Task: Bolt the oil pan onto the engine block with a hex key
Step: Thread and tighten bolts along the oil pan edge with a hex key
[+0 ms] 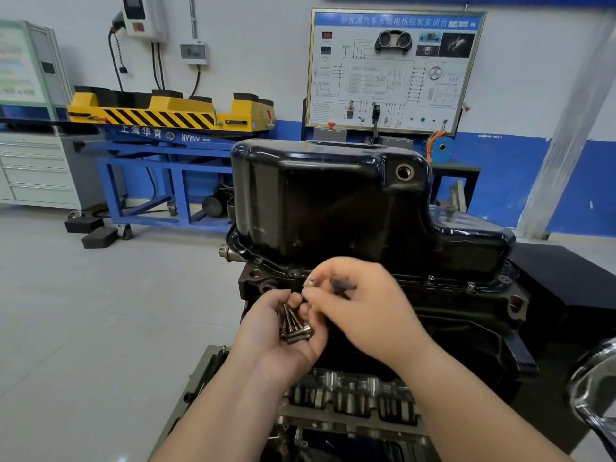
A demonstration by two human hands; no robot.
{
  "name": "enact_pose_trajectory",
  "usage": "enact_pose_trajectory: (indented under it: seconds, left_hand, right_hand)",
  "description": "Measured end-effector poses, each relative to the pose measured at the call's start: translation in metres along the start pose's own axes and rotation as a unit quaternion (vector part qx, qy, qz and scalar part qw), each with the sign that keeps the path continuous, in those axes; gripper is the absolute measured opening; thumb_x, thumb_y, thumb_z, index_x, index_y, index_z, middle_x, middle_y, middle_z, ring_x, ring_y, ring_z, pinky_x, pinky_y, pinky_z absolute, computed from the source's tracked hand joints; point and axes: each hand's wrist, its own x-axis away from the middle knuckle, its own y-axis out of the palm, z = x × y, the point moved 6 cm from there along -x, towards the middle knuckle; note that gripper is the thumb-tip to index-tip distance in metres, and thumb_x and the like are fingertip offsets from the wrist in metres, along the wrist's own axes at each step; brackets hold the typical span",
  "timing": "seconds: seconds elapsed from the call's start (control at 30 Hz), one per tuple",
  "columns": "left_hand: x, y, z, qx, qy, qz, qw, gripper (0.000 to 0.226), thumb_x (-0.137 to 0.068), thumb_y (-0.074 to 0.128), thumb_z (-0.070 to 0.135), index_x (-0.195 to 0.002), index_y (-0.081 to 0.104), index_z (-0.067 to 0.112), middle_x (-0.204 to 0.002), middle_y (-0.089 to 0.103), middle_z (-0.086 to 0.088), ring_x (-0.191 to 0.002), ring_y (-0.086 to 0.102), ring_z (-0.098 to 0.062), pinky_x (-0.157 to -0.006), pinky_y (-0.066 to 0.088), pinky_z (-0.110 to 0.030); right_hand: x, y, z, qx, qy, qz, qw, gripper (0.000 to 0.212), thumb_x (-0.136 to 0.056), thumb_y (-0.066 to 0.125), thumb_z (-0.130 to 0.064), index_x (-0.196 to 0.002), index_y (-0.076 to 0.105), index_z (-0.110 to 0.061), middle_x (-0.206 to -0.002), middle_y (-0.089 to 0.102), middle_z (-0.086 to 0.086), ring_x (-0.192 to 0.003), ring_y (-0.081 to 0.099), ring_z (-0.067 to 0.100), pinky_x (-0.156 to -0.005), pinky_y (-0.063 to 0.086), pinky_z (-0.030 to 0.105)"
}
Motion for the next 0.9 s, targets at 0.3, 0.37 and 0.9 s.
enact_pose_trajectory:
  seconds: [0.3, 0.37, 0.9]
  left_hand:
    - [0.008, 0.001, 0.046, -0.394, 0.245, 0.013, 0.886, 0.040, -0.087, 0.060, 0.036, -0.050, 0.055, 0.020, -0.042, 0.028, 0.008, -0.034, 0.025, -0.007, -0.033, 0.017, -0.012]
    - [0.014, 0.008, 0.062, -0.492, 0.326, 0.023, 0.807, 0.031, -0.086, 0.061, 0.034, -0.057, 0.066, 0.023, -0.041, 0.037, 0.010, -0.035, 0.029, -0.007, -0.036, 0.022, -0.014]
    - [0.017, 0.041, 0.093, -0.703, 0.455, 0.084, 0.540, 0.014, -0.076, 0.072, 0.032, -0.067, 0.067, 0.042, -0.063, 0.060, 0.026, -0.067, 0.057, 0.007, -0.056, 0.040, -0.015]
  right_hand:
    - [-0.024, -0.011, 0.015, 0.043, 0.011, 0.079, 0.996, 0.014, -0.085, 0.066, -0.022, -0.094, 0.073, -0.031, -0.069, 0.067, -0.018, -0.076, 0.063, -0.007, -0.071, 0.046, 0.005]
    - [-0.028, -0.006, 0.016, 0.066, 0.007, 0.074, 0.995, 0.019, -0.087, 0.065, -0.025, -0.103, 0.072, -0.031, -0.066, 0.063, -0.024, -0.075, 0.062, -0.011, -0.070, 0.044, 0.001]
    - [-0.035, 0.008, 0.002, 0.084, -0.047, 0.031, 0.995, 0.027, -0.091, 0.059, -0.030, -0.118, 0.066, -0.029, -0.101, 0.070, -0.018, -0.095, 0.060, -0.008, -0.079, 0.044, 0.002]
